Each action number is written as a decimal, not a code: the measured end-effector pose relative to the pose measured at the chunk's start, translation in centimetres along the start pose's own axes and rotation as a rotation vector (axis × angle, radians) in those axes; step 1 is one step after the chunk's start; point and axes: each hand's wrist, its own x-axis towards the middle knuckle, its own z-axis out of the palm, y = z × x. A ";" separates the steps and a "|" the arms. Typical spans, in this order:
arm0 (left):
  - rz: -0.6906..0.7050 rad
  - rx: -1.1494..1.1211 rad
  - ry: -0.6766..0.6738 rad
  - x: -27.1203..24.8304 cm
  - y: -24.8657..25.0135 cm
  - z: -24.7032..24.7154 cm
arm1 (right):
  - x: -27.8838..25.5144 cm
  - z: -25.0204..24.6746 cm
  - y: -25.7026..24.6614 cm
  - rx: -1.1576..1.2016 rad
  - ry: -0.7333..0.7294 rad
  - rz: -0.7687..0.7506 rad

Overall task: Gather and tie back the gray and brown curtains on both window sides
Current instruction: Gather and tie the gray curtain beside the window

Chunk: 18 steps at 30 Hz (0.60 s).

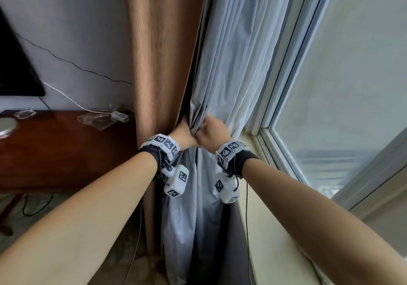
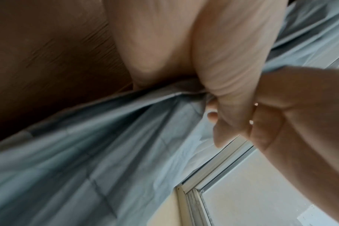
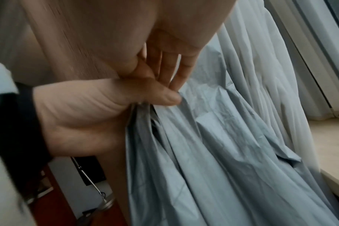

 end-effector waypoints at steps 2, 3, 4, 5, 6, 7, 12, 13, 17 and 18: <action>-0.018 -0.010 0.103 0.1 0.1 0.6 | -0.3 -0.2 -0.4 0.065 -0.040 -0.048; -0.032 -0.056 0.179 -0.2 0.3 0.7 | -0.5 -0.4 -0.5 0.103 -0.055 -0.088; -0.054 -0.093 0.256 -0.3 0.3 0.6 | -0.7 -0.6 -0.5 0.131 -0.067 -0.119; -0.088 -0.114 0.301 -0.7 0.5 0.4 | -0.8 -0.8 -0.1 0.138 -0.061 -0.138; -0.108 -0.119 0.328 -0.8 0.5 0.2 | -0.9 -0.9 0.3 0.123 -0.040 -0.121; -0.126 -0.109 0.341 -0.8 0.3 0.0 | -0.9 -1.1 0.7 0.098 0.001 -0.069; -0.128 -0.081 0.345 -1.3 0.4 -0.9 | 0.2 -0.9 3.4 0.257 0.203 0.432; -0.126 -0.083 0.334 -1.3 0.2 -1.0 | 0.5 -1.0 3.6 0.393 0.143 0.482; -0.125 -0.098 0.323 -1.6 0.1 -1.2 | 1.7 -0.7 3.3 0.562 -0.010 0.470; -0.129 -0.097 0.325 -1.6 0.1 -1.3 | 2.0 -0.5 3.1 0.509 0.006 0.468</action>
